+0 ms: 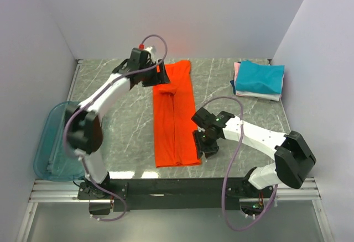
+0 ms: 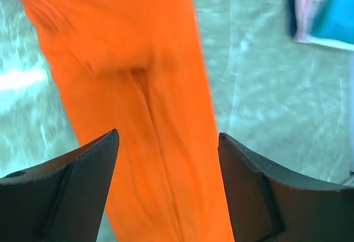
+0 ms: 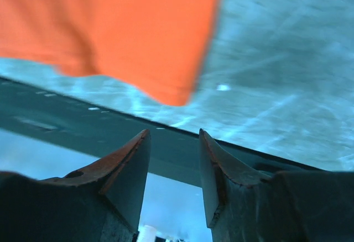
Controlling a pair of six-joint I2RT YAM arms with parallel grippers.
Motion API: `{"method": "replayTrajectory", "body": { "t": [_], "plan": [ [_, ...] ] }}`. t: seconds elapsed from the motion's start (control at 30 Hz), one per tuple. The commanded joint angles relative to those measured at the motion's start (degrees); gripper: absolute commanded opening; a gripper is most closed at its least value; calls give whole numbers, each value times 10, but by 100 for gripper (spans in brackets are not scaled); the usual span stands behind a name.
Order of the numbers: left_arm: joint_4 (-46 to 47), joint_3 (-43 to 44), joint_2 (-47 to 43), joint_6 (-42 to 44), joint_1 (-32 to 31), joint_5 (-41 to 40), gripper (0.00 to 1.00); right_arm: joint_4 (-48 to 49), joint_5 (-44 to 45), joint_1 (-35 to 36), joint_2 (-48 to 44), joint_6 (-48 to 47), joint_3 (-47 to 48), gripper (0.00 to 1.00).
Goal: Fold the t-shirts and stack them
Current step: Fold the tshirt
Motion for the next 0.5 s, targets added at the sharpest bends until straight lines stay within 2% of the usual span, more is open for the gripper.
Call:
{"method": "replayTrajectory", "body": {
  "t": [0.0,0.27,0.47],
  "plan": [
    [-4,-126,-121,-26,-26,-39,78,4,14,-22,-13,-30,-24,48],
    [17,-403,-273,-114,-91,-67,75,37,-32,-63,-20,-65,-43,49],
    [18,-493,-341,-167,-133,-68,75,60,-58,-64,4,-78,-42,49]
  ]
}}
